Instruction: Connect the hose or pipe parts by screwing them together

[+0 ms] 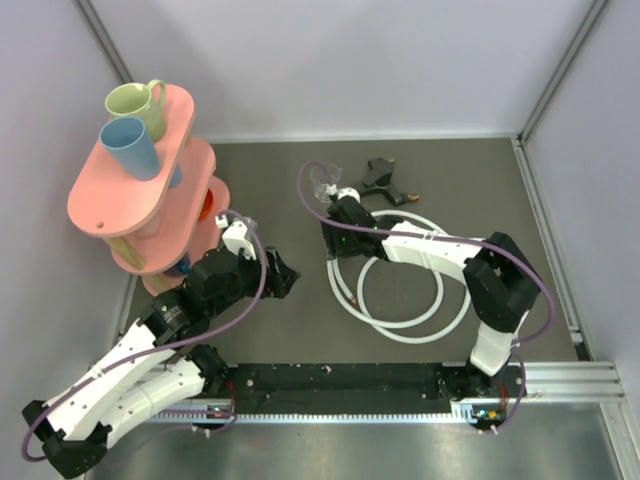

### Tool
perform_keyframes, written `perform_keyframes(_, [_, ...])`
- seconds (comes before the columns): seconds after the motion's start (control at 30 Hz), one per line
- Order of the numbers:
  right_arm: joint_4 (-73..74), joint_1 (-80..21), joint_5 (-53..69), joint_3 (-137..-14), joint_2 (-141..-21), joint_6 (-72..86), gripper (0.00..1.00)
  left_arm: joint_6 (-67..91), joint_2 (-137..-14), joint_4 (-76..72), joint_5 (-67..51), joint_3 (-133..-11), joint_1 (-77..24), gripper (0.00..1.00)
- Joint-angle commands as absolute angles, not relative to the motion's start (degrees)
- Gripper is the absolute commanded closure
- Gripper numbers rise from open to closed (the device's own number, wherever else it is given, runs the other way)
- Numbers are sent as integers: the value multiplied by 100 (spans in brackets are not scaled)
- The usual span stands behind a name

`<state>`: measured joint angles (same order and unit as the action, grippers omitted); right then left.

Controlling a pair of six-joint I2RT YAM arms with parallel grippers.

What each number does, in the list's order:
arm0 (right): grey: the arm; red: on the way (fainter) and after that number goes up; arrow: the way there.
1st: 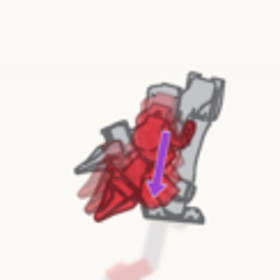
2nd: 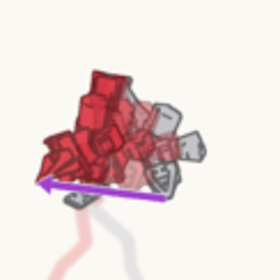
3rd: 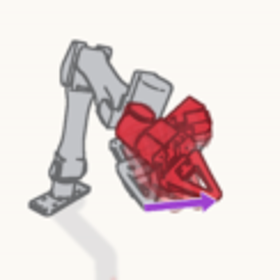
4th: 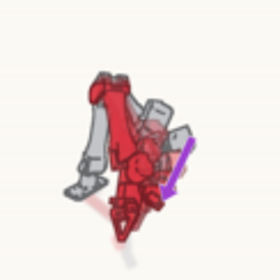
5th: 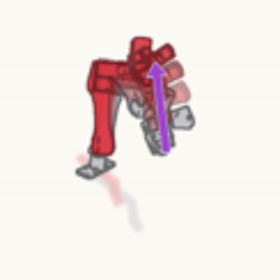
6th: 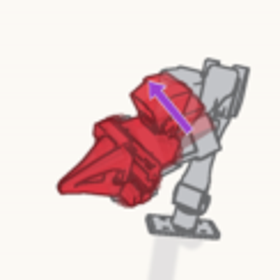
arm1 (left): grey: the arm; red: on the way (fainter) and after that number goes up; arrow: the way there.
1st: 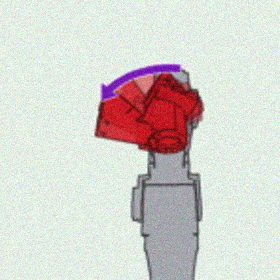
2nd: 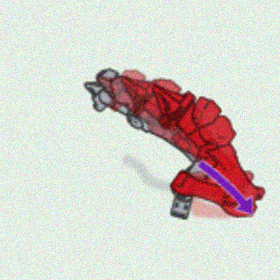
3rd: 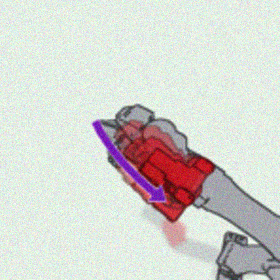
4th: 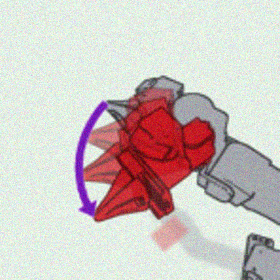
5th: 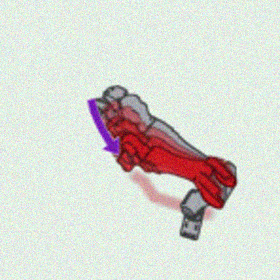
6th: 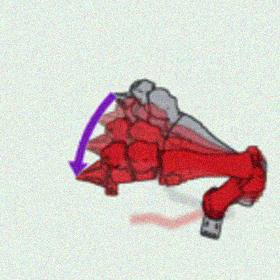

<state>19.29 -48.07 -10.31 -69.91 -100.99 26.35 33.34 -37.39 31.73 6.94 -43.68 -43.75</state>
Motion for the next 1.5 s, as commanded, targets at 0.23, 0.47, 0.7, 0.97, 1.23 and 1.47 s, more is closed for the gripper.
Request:
perform_keyframes(0.23, [2364, -3946, -1846, -8602, -11284, 4499, 48, 3524, -3568, 2909, 809, -4210, -4368, 18])
perform_keyframes(0.47, [2654, -3938, -1986, -9237, -11865, 5062, 51, 3560, -3542, 2900, 791, -4140, -4368, 19])
perform_keyframes(0.7, [2944, -3885, -2382, -9325, -12058, 5396, 52, 3568, -3480, 2856, 686, -4061, -4368, 21])
perform_keyframes(0.97, [3217, -3709, -2382, -9492, -12366, 5738, 51, 3463, -3524, 2751, 563, -4052, -4368, 23])
perform_keyframes(1.23, [3700, -3639, -2513, -9905, -12726, 5844, 59, 3419, -3604, 2734, 492, -4061, -4359, 25])
perform_keyframes(1.47, [3814, -3568, -2285, -9932, -12823, 5862, 85, 3147, -3752, 2514, 571, -4087, -4368, 26])
